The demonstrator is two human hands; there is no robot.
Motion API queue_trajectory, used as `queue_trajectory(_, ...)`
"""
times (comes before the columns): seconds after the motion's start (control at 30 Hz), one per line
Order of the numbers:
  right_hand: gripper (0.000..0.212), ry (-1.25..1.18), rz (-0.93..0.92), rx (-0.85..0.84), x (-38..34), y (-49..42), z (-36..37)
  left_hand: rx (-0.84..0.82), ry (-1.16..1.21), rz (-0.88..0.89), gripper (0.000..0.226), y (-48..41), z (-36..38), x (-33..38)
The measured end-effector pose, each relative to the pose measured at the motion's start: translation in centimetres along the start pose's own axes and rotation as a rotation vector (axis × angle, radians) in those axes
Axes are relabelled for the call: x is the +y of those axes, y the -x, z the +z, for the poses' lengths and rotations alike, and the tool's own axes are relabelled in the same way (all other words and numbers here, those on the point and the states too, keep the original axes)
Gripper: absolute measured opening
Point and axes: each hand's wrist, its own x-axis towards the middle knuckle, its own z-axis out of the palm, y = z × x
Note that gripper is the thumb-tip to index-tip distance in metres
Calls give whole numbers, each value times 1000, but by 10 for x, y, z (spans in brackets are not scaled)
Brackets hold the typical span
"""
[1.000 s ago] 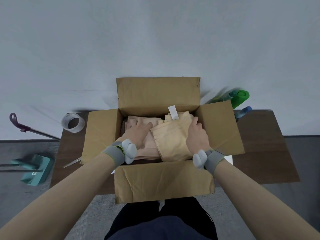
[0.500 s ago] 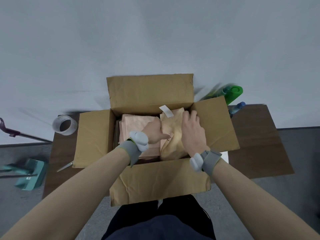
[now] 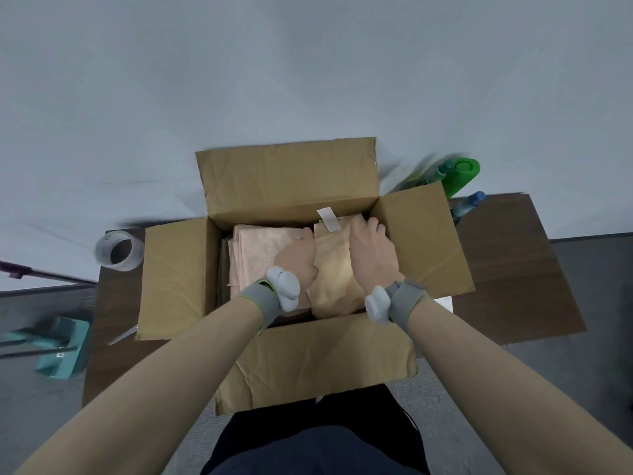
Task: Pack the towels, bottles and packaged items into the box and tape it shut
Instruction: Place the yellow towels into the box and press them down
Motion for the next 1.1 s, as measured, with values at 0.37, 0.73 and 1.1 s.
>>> queue_trajectory(0.37, 30, 132, -35, -48, 9, -18, -11, 136, 218, 72, 28, -12, -21, -7)
queue_trajectory(0.73, 77, 77, -464, -401, 5, 8, 17, 48, -174, 266, 57, -26, 1, -29)
queue_trajectory(1.1, 106, 67, -344, -572, 0, -8, 44, -60, -398, 310, 143, -18, 5, -102)
